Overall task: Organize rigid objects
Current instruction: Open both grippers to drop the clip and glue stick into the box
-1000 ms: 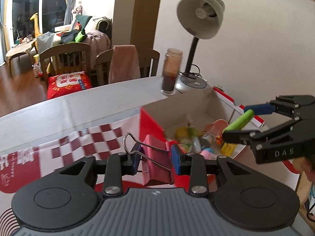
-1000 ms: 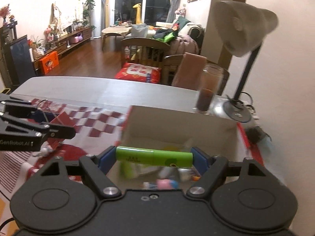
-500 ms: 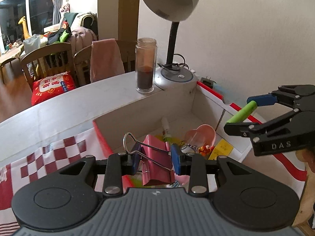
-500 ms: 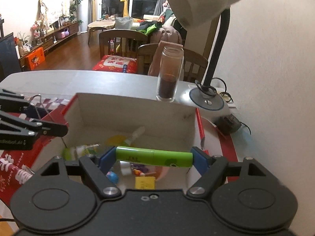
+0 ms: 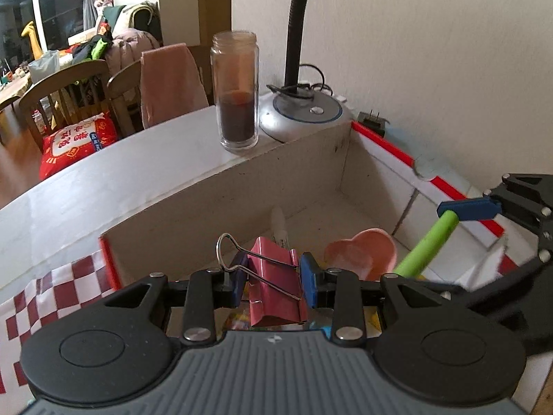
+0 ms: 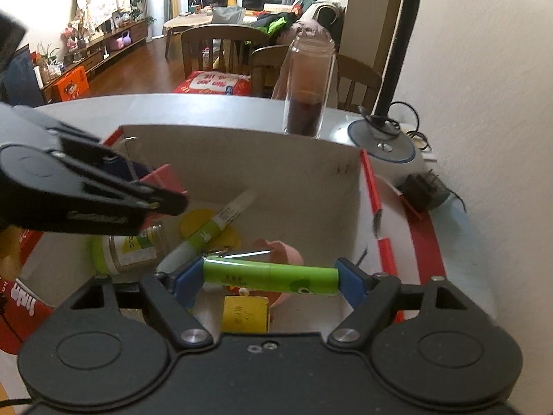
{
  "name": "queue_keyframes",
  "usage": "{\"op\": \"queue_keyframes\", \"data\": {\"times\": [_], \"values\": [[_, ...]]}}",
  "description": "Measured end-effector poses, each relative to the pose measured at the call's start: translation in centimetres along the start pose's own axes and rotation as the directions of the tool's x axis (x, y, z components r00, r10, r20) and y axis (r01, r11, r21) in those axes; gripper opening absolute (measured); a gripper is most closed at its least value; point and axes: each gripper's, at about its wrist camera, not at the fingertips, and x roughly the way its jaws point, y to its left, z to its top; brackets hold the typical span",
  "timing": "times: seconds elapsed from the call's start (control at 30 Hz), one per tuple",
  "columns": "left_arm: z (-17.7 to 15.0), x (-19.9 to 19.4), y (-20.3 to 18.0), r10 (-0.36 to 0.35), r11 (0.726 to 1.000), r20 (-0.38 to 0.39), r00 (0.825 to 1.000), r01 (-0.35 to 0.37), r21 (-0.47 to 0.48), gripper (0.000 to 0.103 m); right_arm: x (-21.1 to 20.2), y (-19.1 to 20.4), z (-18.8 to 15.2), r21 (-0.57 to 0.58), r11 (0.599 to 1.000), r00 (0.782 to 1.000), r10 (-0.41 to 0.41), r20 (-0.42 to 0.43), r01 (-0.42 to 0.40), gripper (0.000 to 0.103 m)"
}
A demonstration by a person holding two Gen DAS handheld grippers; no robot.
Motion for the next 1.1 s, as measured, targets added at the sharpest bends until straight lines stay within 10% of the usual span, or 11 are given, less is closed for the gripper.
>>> {"op": "queue_keyframes", "data": {"times": [0.87,0.97,1.1], "values": [[1.0,6.2,0.6,0.021,0.999,-0.171,0.985,-0.027,-0.033,0.034,4.3,1.0,-0.1,-0.038,0.999,0.991,0.013,-0.134,-0.019,0.082],[1.0,5.8,0.4,0.018,0.999,-0.161,0.987,-0.023,-0.031,0.057,4.3,1.1,-0.2,-0.040,0.999,0.991,0.014,-0.135,-0.020,0.084],[0.9,4.8,0.1,0.004,1.000,-0.136,0.991,-0.008,-0.028,0.060,3.7,1.2,-0.2,-0.034,0.999,0.992,0.020,-0.126,-0.025,0.087]]}}
